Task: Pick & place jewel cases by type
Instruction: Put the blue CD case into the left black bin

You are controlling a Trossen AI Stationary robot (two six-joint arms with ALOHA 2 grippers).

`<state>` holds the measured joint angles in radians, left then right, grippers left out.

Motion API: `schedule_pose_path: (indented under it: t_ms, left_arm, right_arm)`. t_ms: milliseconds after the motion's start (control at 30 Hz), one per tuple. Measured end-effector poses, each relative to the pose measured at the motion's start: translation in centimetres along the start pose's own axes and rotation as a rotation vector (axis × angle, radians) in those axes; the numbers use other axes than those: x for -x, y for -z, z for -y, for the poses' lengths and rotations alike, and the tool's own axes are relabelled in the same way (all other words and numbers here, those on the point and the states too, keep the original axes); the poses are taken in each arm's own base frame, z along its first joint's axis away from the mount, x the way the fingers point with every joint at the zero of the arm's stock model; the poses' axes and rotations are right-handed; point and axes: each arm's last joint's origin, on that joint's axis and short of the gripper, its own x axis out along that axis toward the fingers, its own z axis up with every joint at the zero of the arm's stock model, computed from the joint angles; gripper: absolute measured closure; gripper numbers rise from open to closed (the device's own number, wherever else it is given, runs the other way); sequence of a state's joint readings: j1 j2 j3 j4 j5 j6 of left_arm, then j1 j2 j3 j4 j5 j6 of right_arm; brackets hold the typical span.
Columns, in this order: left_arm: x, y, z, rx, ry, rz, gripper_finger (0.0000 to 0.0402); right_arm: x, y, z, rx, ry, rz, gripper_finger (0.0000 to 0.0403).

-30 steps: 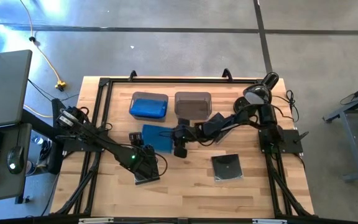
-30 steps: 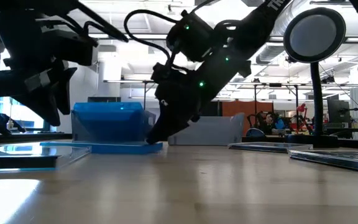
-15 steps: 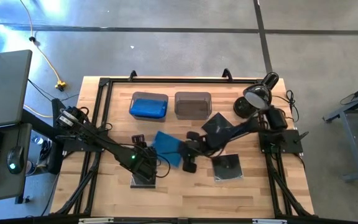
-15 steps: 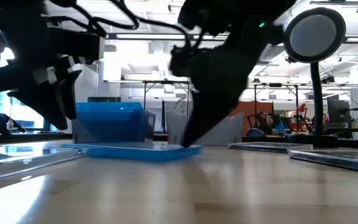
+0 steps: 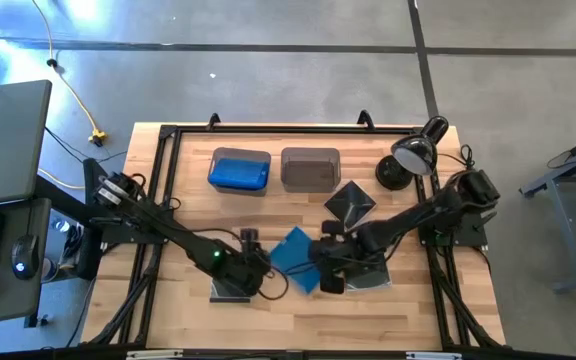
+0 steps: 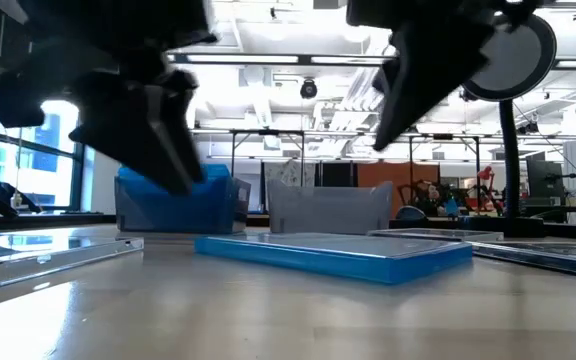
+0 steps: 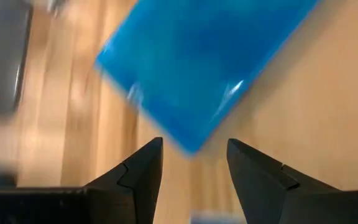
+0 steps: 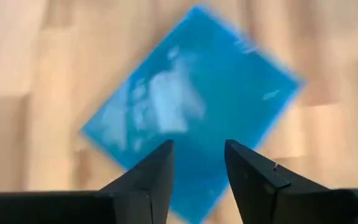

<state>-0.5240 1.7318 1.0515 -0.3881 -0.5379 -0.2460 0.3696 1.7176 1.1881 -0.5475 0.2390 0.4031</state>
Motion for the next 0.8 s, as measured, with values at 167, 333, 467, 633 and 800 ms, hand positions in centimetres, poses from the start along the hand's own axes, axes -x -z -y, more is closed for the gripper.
schedule_pose_path:
  t_ms: [167, 333, 467, 633, 800]
  left_arm:
    - [-2.0, -0.5, 1.5, -0.212, 0.05, 0.079, 0.0227]
    - [-3.9, -0.1, 2.5, -0.307, 0.025, 0.085, 0.0227]
    - [-4.8, 0.0, 2.9, -0.357, -0.01, 0.101, 0.0227]
    - [-4.8, -0.1, 2.9, -0.377, -0.016, 0.119, 0.0227]
    - [-4.7, -0.7, 3.0, -0.437, -0.018, 0.17, 0.0227]
  right_arm:
    - [0.3, 0.1, 2.0, -0.015, 0.077, -0.065, 0.0265]
    - [-1.1, 1.1, 4.3, -0.023, 0.128, -0.144, 0.0265]
    - [-2.7, 2.4, 6.0, 0.013, 0.146, -0.165, 0.0265]
    - [-4.1, 3.7, 7.8, -0.024, 0.165, -0.157, 0.0265]
    - [-5.3, 4.6, 8.8, -0.043, 0.112, -0.103, 0.0265]
